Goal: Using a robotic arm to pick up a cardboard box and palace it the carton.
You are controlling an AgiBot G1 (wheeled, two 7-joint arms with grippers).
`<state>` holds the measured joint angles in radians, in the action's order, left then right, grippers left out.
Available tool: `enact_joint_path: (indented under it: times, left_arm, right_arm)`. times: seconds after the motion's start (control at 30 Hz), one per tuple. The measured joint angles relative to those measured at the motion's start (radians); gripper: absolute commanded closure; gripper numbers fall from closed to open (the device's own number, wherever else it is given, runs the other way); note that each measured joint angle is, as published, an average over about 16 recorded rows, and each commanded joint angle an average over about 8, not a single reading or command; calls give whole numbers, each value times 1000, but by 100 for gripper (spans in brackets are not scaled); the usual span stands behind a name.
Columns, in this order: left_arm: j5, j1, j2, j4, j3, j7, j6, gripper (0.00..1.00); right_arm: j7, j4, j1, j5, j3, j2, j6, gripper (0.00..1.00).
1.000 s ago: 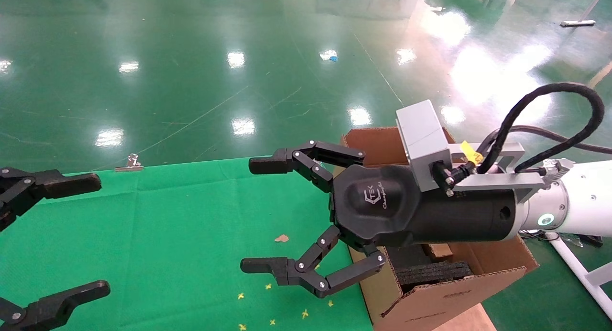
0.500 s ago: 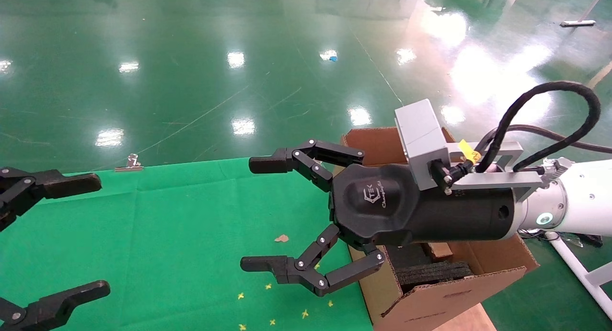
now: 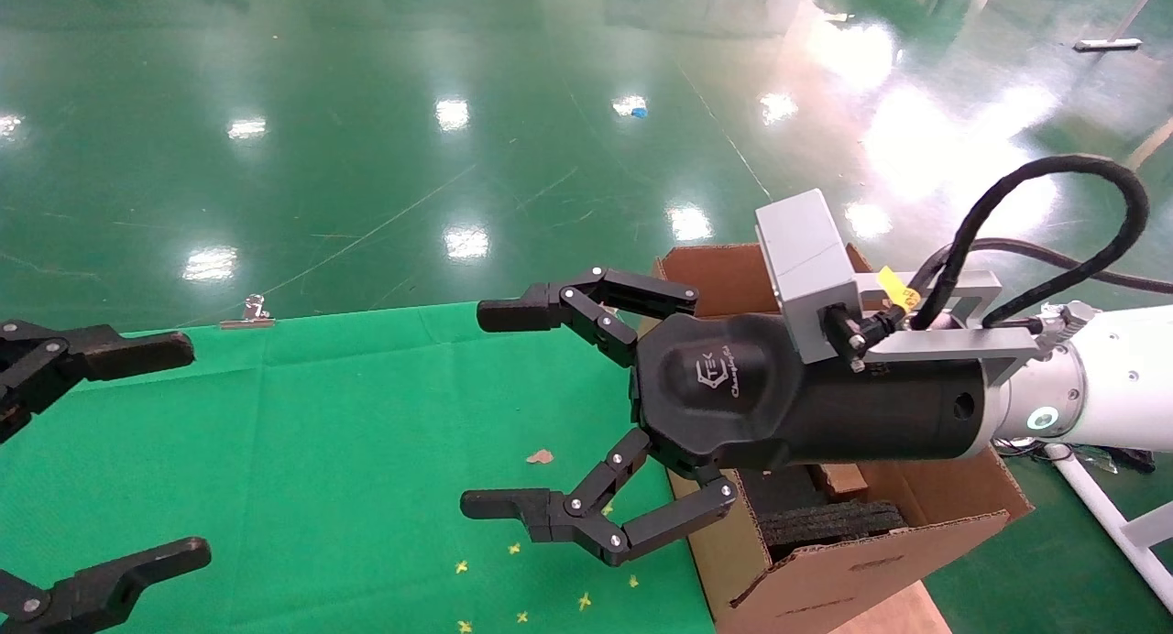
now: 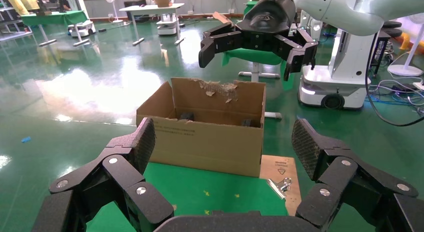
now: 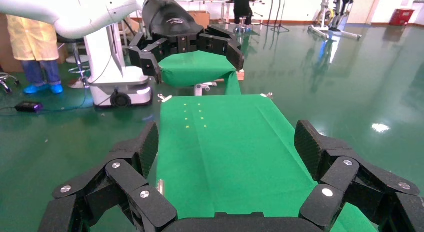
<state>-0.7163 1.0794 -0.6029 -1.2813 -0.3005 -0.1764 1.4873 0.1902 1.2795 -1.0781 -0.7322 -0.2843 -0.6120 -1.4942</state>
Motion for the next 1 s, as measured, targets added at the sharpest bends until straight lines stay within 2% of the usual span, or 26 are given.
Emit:
enact_joint_path:
  times: [1.0]
  left_arm:
    - [0, 0, 0, 0, 0, 0, 0, 0]
  right_arm:
    - [0, -1, -1, -1, -1, 0, 0, 0]
